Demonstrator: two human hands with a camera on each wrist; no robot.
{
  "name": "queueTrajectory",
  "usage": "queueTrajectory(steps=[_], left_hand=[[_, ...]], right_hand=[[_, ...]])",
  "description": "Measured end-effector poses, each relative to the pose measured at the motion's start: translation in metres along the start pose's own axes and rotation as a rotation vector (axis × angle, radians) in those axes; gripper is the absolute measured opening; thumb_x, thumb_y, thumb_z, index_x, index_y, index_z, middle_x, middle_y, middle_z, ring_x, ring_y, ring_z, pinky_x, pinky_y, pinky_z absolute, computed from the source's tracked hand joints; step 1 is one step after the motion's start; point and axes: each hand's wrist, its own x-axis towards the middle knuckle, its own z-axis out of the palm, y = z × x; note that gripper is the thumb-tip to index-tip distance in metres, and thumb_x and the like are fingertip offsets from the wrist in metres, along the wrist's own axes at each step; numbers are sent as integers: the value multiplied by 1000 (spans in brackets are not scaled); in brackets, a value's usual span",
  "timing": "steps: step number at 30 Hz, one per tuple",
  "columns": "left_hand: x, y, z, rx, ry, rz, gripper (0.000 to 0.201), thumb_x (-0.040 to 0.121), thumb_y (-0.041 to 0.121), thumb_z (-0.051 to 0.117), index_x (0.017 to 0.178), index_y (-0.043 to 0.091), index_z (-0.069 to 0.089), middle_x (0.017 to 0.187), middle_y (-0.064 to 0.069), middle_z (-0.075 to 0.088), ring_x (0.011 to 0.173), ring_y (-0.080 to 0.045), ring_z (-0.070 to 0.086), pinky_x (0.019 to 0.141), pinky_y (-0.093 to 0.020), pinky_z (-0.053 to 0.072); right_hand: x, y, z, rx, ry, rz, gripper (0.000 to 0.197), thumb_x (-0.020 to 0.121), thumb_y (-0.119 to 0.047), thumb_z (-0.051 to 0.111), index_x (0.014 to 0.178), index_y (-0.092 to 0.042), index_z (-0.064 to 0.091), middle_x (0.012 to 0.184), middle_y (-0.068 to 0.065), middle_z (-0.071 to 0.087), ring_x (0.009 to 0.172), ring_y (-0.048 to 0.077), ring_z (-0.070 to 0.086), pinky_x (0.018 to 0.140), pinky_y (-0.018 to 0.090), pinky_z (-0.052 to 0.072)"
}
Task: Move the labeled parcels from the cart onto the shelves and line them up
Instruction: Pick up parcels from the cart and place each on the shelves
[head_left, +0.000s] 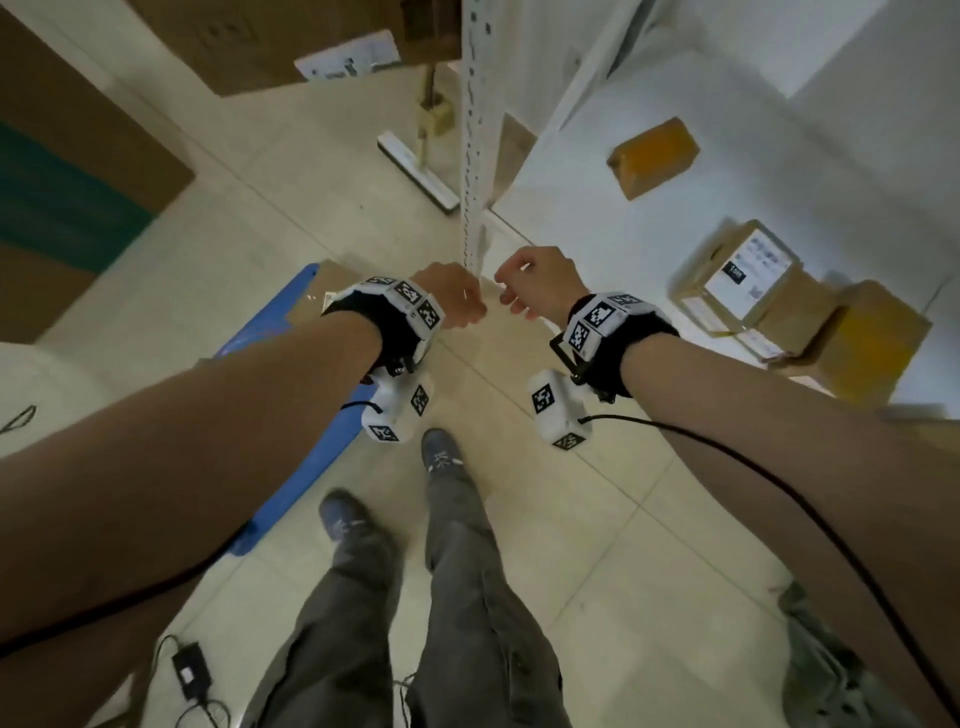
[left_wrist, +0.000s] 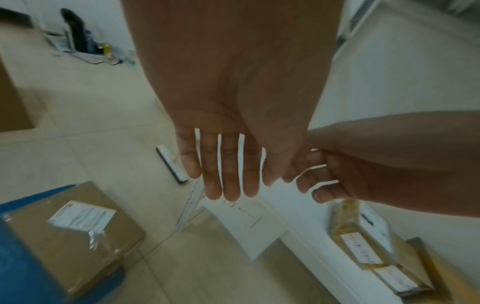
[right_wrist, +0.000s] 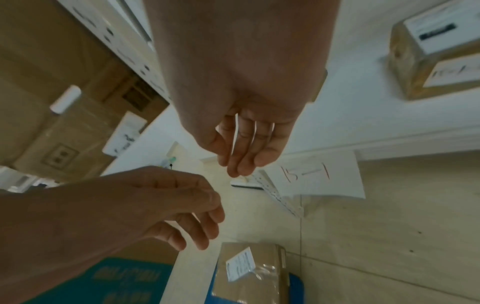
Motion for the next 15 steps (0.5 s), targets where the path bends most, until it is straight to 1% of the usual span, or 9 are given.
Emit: queueTrajectory(steps=[1, 2, 4, 6, 7, 10, 12, 13, 15], left_hand=[[8, -16, 9, -27, -14, -25, 10, 90, 25, 58, 84, 19, 63, 78, 3, 63, 67, -11, 57, 55, -23, 42], [18, -32, 19, -62, -22, -52, 9, 91, 24, 58, 86, 18, 63, 78, 3, 62, 67, -10, 56, 54, -23, 40], [32, -63, 40, -143, -18, -87, 9, 92, 19, 58, 93, 14, 64, 85, -3, 65, 78, -20, 61, 64, -28, 47], [46, -95, 64, -237, 13, -140, 6, 93, 15, 58, 96, 12, 62, 88, -7, 63, 86, -27, 60, 75, -33, 49], [52, -109, 76, -294, 27, -169, 6, 94, 15, 58, 92, 10, 61, 87, -6, 60, 85, -27, 57, 76, -34, 48], [66, -149, 110, -373, 91, -236, 29, 95, 11, 53, 67, 13, 45, 69, -2, 45, 78, -24, 48, 71, -32, 38], [70, -177, 126, -368, 104, -262, 34, 93, 10, 52, 62, 15, 38, 64, -1, 38, 67, -22, 43, 65, -30, 34], [69, -187, 130, -365, 86, -274, 33, 94, 11, 51, 64, 13, 39, 65, -2, 38, 64, -20, 40, 64, -29, 34], [69, -221, 138, -349, 54, -301, 21, 99, 18, 49, 82, 7, 51, 75, -6, 45, 73, -22, 44, 70, -30, 35]], right_hand=[[8, 4, 12, -4, -19, 10, 18, 90, -18, 57, 97, -10, 72, 69, 3, 71, 53, 14, 61, 53, 24, 50], [16, 10, 25, -6, -30, 19, 18, 91, -19, 57, 99, -10, 71, 70, 3, 71, 53, 14, 61, 52, 23, 50], [29, 21, 47, -2, -37, 31, 18, 94, -21, 55, 104, -12, 67, 76, 5, 72, 55, 14, 61, 51, 23, 50], [43, 32, 74, -5, -52, 32, 17, 97, -22, 52, 107, -12, 61, 84, 7, 73, 58, 15, 61, 51, 23, 51], [50, 38, 88, -1, -65, 37, 16, 97, -20, 51, 108, -12, 59, 87, 8, 71, 59, 16, 61, 52, 24, 50], [67, 58, 130, -11, -96, 68, 8, 97, -15, 51, 103, -15, 55, 89, 9, 69, 61, 18, 60, 56, 28, 50], [77, 68, 160, -33, -112, 101, 6, 98, -16, 51, 103, -16, 54, 89, 9, 69, 64, 20, 60, 57, 28, 51], [81, 71, 172, -38, -117, 121, 7, 98, -17, 51, 104, -15, 54, 89, 10, 69, 64, 20, 60, 56, 28, 51], [94, 75, 210, -50, -128, 153, 9, 98, -18, 51, 106, -14, 54, 88, 11, 68, 61, 20, 59, 53, 26, 49]])
